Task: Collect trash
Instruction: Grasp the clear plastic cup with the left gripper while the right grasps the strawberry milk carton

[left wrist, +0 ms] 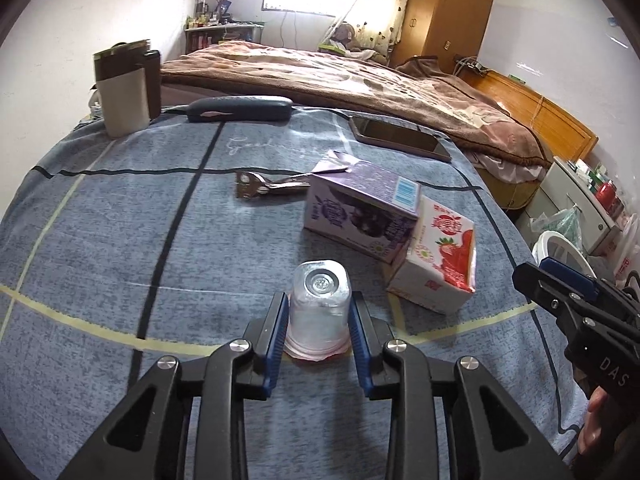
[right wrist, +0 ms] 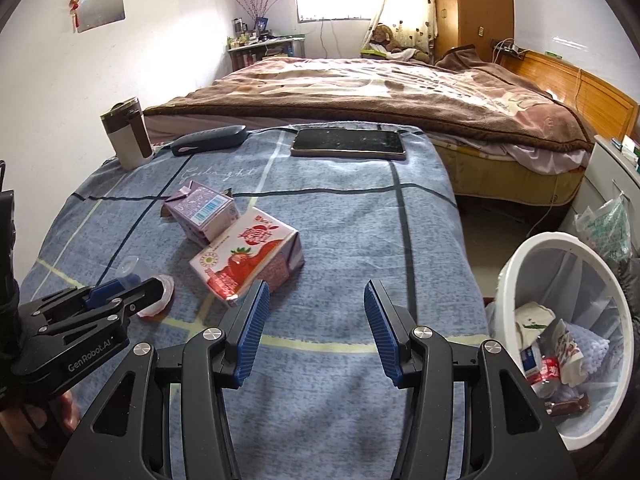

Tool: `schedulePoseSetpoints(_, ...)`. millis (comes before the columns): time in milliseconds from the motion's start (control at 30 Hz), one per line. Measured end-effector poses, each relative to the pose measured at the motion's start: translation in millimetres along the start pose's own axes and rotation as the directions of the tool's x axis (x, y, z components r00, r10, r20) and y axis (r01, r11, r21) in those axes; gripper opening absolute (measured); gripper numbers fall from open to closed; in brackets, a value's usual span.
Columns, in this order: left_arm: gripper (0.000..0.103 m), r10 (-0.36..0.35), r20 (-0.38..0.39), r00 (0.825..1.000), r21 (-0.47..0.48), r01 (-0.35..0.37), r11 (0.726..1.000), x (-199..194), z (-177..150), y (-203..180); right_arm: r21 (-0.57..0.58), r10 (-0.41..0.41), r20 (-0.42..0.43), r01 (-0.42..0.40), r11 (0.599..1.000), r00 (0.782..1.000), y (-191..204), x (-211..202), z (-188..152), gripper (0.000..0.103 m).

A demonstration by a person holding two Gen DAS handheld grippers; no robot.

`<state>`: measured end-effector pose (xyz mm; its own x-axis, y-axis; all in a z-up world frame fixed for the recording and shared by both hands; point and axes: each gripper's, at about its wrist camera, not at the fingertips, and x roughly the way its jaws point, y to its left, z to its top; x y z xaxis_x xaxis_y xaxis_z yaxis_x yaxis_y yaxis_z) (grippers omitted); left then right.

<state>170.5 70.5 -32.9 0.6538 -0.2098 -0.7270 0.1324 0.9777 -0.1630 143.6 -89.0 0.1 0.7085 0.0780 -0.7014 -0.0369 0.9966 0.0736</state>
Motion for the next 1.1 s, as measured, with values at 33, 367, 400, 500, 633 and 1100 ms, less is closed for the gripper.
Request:
schedulePoseSetpoints(33, 0.032, 0.001, 0.001, 1.0, -0.001, -0.001, 1.0, -0.9, -0.1, 1.9, 0.004, 0.007, -0.002, -0.007, 1.0, 1.0, 1.8, 1.2, 0.6, 0.052)
schedulePoseSetpoints(367, 0.032, 0.047, 0.016, 0.999, -0.009, -0.047, 0.999, -10.5, -5.3, 21.2, 0.024, 0.048, -0.027, -0.048, 0.999, 0.998, 28.0, 20.3, 11.6, 0.052)
schedulePoseSetpoints(400, 0.032, 0.059, 0.021, 0.998, -0.003, -0.059, 0.998, -11.8, -6.1, 22.1, 0.029, 0.046, -0.026, -0.045, 0.999, 0.999, 29.9, 22.2, 13.4, 0.056)
schedulePoseSetpoints(500, 0.032, 0.089, 0.025, 0.996, 0.022, -0.089, 0.996, -13.6, -7.7, 24.2, 0.063, 0.045, -0.028, -0.043, 0.997, 0.999, 31.3, 27.7, 17.6, 0.068)
schedulePoseSetpoints(633, 0.032, 0.098, 0.025, 0.995, 0.013, -0.098, 0.995, -14.7, -8.3, 31.2, 0.102, 0.038, -0.071, -0.031, 0.994, 0.997, 33.2, 40.8, 19.6, 0.068)
schedulePoseSetpoints(1100, 0.032, 0.079, 0.013, 0.997, -0.013, -0.079, 0.997, -12.1, -7.9, 40.3, 0.104, 0.036, -0.08, -0.027, 0.994, 0.996, 40.5, 52.5, 23.7, 0.072)
